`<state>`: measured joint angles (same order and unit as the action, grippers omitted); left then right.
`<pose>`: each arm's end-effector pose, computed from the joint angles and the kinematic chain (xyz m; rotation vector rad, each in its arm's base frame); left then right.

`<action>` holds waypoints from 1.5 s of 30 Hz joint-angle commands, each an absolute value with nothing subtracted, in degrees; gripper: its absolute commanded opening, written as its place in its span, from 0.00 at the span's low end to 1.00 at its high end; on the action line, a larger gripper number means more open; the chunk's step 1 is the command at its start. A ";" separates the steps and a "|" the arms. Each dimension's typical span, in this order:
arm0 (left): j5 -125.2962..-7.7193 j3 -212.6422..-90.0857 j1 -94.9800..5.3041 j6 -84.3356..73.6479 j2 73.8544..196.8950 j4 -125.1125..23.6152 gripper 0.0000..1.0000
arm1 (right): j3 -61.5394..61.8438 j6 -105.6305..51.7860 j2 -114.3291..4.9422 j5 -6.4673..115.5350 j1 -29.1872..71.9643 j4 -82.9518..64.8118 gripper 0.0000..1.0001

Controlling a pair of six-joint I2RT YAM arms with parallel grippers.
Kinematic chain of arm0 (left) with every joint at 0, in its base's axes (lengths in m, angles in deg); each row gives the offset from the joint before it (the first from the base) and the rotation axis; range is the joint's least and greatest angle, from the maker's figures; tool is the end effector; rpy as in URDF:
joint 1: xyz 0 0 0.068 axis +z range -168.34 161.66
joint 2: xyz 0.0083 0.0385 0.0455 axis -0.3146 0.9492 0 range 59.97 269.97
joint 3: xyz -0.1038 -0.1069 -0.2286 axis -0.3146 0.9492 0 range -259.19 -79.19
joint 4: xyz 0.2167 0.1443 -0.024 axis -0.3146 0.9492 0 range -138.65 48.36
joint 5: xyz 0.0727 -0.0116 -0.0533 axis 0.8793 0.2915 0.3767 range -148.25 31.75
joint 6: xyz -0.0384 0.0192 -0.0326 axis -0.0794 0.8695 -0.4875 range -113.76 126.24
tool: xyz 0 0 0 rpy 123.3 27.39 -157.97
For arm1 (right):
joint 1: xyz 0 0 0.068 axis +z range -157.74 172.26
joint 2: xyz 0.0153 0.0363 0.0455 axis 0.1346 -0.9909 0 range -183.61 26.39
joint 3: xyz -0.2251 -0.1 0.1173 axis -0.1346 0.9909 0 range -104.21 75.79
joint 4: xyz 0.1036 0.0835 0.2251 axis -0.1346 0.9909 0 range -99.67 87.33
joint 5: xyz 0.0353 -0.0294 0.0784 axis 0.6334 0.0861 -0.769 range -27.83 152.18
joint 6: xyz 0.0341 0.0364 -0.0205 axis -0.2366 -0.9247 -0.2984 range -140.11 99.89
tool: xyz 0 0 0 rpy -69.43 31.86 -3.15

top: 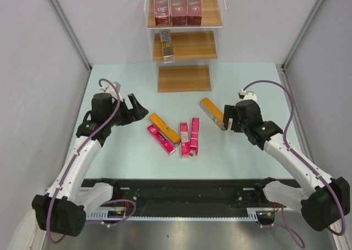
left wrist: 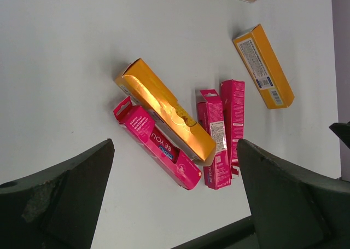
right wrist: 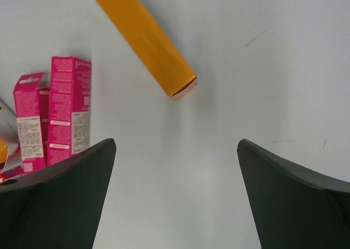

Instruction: Place and organize the toothpastes onto the shelf

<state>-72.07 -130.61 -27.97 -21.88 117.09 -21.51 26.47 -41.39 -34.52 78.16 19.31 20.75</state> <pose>0.2132 -0.0448 0.3118 -0.2091 2.1847 -0.6371 0.2041 0.0932 0.2813 0.0277 2.2725 0.1228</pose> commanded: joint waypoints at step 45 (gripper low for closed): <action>-73.63 -131.40 -28.45 -21.01 120.17 -21.84 1.00 | 19.45 -34.96 -71.26 66.05 12.04 -1.67 0.54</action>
<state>-72.60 -130.61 -27.97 -21.75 120.59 -21.12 21.64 -35.13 -70.01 67.65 12.01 1.03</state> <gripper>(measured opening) 0.996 0.736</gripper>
